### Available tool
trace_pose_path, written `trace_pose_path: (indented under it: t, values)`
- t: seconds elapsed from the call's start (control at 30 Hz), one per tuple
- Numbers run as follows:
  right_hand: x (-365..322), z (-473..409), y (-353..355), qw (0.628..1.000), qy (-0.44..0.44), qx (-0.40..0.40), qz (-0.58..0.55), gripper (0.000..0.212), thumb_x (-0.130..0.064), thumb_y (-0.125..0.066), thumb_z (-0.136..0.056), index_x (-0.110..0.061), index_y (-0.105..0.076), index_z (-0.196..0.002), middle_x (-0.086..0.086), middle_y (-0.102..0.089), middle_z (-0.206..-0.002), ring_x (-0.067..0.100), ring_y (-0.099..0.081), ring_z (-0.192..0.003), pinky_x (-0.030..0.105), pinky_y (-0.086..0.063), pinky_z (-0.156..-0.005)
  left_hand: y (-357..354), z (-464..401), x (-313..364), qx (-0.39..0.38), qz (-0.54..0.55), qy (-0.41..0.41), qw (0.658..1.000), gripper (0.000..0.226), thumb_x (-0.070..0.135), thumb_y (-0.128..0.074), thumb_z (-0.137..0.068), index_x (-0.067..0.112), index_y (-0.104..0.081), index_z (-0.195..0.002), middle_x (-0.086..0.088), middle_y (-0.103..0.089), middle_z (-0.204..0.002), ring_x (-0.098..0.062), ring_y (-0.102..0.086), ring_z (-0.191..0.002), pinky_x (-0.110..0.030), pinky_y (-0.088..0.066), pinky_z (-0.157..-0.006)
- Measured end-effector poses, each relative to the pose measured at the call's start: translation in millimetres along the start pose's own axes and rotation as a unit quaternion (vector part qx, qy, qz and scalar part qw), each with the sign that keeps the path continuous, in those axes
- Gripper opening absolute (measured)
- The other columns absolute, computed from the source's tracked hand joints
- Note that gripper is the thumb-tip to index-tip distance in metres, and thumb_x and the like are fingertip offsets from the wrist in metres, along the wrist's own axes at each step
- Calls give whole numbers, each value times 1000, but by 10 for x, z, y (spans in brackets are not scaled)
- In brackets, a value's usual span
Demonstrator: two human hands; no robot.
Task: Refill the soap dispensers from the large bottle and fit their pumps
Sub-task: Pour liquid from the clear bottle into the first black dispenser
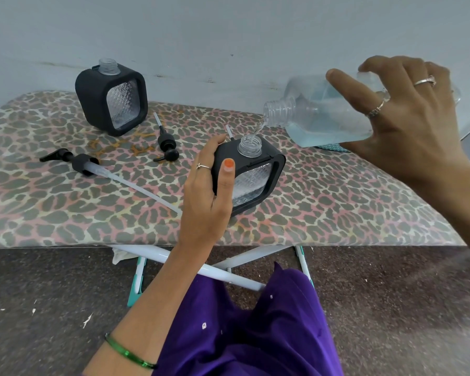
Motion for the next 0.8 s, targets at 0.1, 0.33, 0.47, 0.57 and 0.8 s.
trace_pose_path:
  t: [0.1, 0.33, 0.47, 0.57, 0.8]
  values:
    - [-2, 1, 1, 1000, -1, 0, -1, 56, -47, -59, -89, -26, -42, -138, 22, -55, -122, 42, -53, -104, 52, -39, -84, -8, 3, -9, -1, 4, 1, 1000, 55, 45, -31, -100, 9, -44, -141, -6, -61, -129, -19, -58, -118, -44, -49, -97]
    - [-3, 10, -4, 1000, 0, 4, 2, 56, -45, -62, -89, -26, -43, -137, 21, -55, -121, 41, -54, -103, 51, -39, -84, -5, 0, -11, 0, 5, -1, 1000, 55, 46, -30, -100, 12, -44, -141, -6, -61, -127, -20, -59, -117, -46, -49, -96]
    - [-7, 21, -14, 1000, 1, 1, 3, 56, -42, -63, -89, -26, -43, -137, 21, -55, -122, 41, -53, -103, 51, -40, -84, -7, -2, -11, -1, 7, 0, 1000, 54, 45, -31, -100, 11, -44, -140, -6, -62, -126, -20, -59, -116, -44, -50, -96]
    - [-16, 25, -10, 1000, 4, 7, 3, 53, -43, -61, -90, -26, -43, -137, 21, -56, -121, 41, -54, -102, 51, -40, -83, -5, -2, -4, 0, 5, -1, 1000, 54, 44, -31, -100, 11, -44, -140, -7, -62, -126, -20, -60, -115, -44, -50, -95]
    - [-19, 26, -14, 1000, 2, 10, 2, 53, -44, -62, -90, -26, -43, -136, 21, -56, -120, 41, -55, -102, 51, -40, -83, -7, 1, -9, -3, 5, 0, 1000, 54, 45, -31, -100, 11, -44, -140, -6, -62, -125, -19, -60, -115, -45, -50, -94]
Point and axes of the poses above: each hand's wrist, its own z-axis away from the middle knuckle, its own y-axis out of the back of the hand, x = y × z, the point moved 6 cm from there along -z, towards the middle knuckle
